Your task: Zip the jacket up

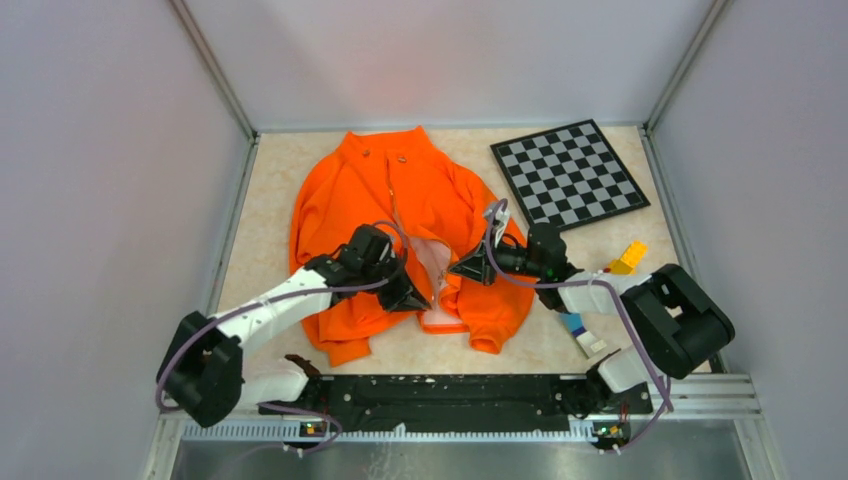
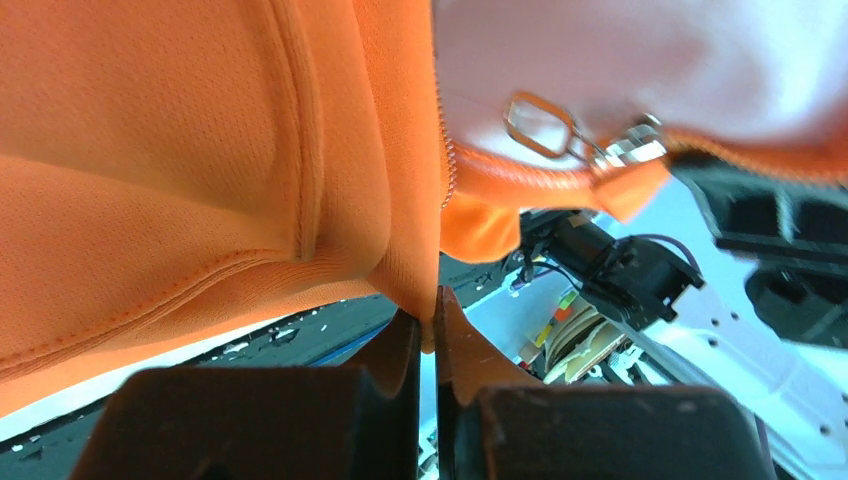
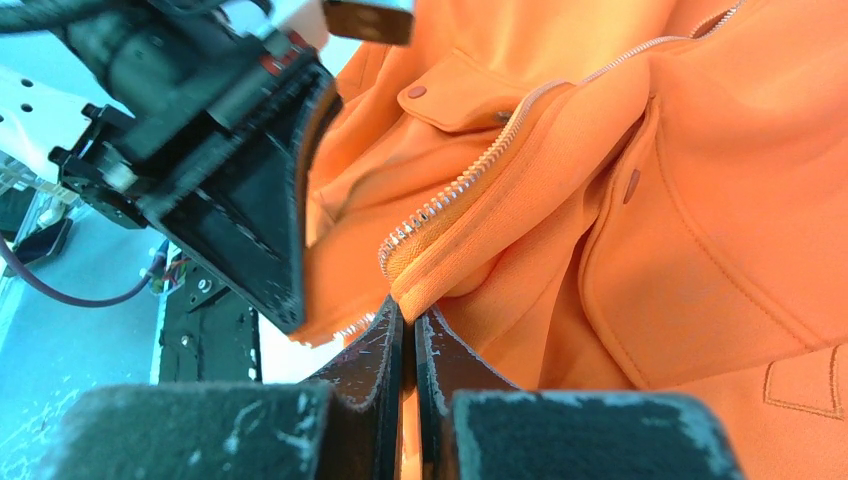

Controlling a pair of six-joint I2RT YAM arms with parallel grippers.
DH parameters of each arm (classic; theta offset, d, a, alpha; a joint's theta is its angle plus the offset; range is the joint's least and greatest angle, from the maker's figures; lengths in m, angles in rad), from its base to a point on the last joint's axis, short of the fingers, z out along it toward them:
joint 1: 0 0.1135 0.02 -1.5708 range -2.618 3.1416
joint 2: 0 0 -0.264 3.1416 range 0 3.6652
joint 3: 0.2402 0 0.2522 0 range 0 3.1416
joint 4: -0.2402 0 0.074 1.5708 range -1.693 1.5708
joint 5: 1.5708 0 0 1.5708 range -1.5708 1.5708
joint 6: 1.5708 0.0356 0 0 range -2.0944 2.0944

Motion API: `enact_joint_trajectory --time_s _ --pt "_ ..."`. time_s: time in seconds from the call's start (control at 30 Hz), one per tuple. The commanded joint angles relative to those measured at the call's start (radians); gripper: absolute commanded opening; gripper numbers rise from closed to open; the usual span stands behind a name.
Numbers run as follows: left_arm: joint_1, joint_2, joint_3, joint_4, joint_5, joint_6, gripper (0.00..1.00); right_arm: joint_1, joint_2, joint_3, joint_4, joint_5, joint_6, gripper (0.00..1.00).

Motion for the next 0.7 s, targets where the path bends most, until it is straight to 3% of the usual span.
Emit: enact_joint_trajectory --time_s 0.0,0.17,0.27,0.43,0.6,0.67 --pt "0.022 -0.156 -0.065 0.071 0.04 0.039 0.01 0.008 -0.027 0.003 0.027 0.0 -0.014 0.0" --pt "0.048 -0.287 -0.153 0.24 0.111 0.08 0.0 0.017 -0.017 0.008 0.031 -0.006 -0.011 0.0" --pt "0.049 -0.333 -0.197 0.376 0.082 0.186 0.0 0.033 -0.016 0.009 0.054 -0.016 0.012 0.0" --pt "0.049 -0.433 -0.341 0.731 -0.016 0.41 0.0 0.043 0.014 0.002 0.189 -0.086 0.122 0.0" --pt "0.048 -0.59 -0.577 1.168 -0.137 0.515 0.0 0.043 0.072 -0.001 0.348 -0.181 0.184 0.0" --pt "0.048 -0.646 -0.634 1.24 -0.151 0.571 0.0 0.043 0.087 0.0 0.39 -0.215 0.196 0.0"
